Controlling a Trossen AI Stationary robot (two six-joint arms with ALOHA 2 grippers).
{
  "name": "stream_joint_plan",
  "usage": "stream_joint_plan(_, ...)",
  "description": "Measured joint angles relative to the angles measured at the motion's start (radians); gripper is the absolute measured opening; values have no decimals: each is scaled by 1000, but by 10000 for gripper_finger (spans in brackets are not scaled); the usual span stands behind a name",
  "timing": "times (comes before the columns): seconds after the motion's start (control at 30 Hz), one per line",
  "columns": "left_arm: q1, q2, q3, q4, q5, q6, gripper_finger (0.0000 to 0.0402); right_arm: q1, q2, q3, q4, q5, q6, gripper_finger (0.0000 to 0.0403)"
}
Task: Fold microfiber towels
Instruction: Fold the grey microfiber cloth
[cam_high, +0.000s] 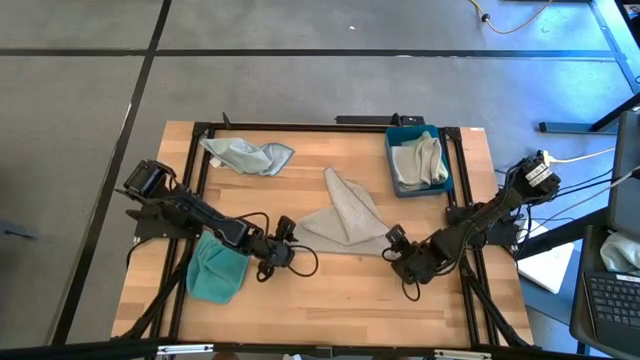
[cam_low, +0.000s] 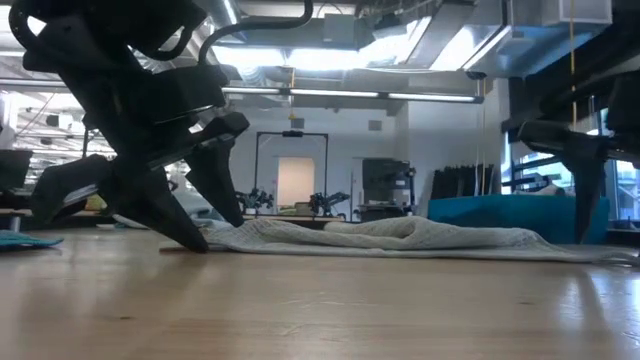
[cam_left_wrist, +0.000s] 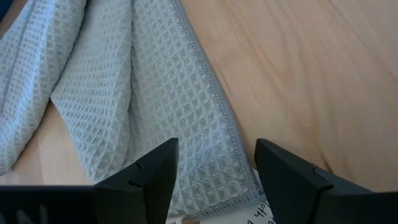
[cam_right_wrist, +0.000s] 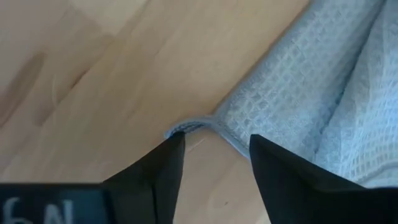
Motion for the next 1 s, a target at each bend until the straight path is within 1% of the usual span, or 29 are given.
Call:
stream_joint_plan(0.13, 0, 0, -1, 0, 1, 0, 208, -1, 2, 5, -2, 18, -111, 165)
stream_joint_plan(0.27, 1, 1, -1, 0, 3, -1, 202, -8, 0, -13, 38, 23, -224, 154)
stream_joint_plan(0.43, 1, 2, -3, 18, 0, -26, 200, -15, 3, -23, 133, 27, -277, 142)
stream_joint_plan(0.5, 1, 2, -3, 23, -1, -26, 200, -15, 4, -23, 180, 18, -280, 134)
stream_joint_plan(0.6, 1, 3, -3, 27, -2, -26, 200, -15, 4, -23, 207, 5, -279, 118)
stream_joint_plan(0.73, 0, 3, -3, 29, -7, -27, 200, -15, 4, -23, 215, 54, -235, 82)
stream_joint_plan(0.83, 0, 3, -3, 30, -16, -28, 200, -15, 4, -23, 222, 116, -202, 40)
stream_joint_plan(0.9, 0, 4, -3, 31, -18, -28, 199, -15, 4, -23, 222, 132, -195, 14)
stream_joint_plan(1.0, 0, 4, -3, 31, -20, -28, 199, -15, 4, -23, 222, 136, -174, 11)
